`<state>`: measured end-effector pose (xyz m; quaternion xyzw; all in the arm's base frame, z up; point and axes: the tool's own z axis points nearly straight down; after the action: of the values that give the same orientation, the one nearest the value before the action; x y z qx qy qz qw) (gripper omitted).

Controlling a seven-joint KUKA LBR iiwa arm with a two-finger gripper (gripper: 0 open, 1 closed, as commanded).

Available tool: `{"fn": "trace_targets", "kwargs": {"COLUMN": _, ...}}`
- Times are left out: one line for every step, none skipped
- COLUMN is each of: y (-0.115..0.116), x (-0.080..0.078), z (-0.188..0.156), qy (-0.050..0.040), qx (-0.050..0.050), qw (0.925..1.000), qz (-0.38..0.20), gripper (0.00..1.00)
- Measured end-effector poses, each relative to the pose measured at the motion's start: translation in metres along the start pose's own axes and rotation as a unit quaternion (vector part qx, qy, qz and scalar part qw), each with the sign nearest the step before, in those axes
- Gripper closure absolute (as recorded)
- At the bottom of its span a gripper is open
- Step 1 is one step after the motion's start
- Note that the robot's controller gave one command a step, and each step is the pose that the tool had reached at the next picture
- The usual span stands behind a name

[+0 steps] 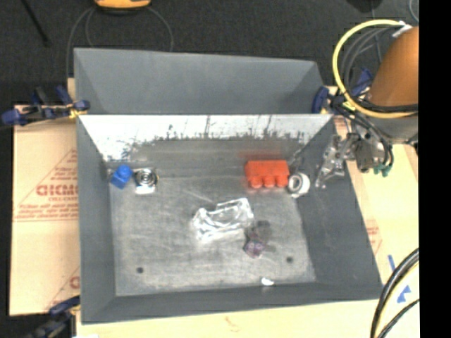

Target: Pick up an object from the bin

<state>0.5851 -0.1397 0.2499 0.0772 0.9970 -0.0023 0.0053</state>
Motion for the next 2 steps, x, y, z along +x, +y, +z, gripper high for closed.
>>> {"fn": "trace_targets", "kwargs": {"y": -0.0028, "x": 0.0059, "z": 0.1119, "qy": 0.0069, "qx": -0.001, "qw": 0.9976, "qz": -0.068, "gripper": 1.0}}
{"fn": "trace_targets", "kwargs": {"y": -0.0029, "x": 0.004, "z": 0.1075, "qy": 0.0032, "qx": -0.001, "qw": 0.9977, "qz": -0.068, "gripper": 0.0}}
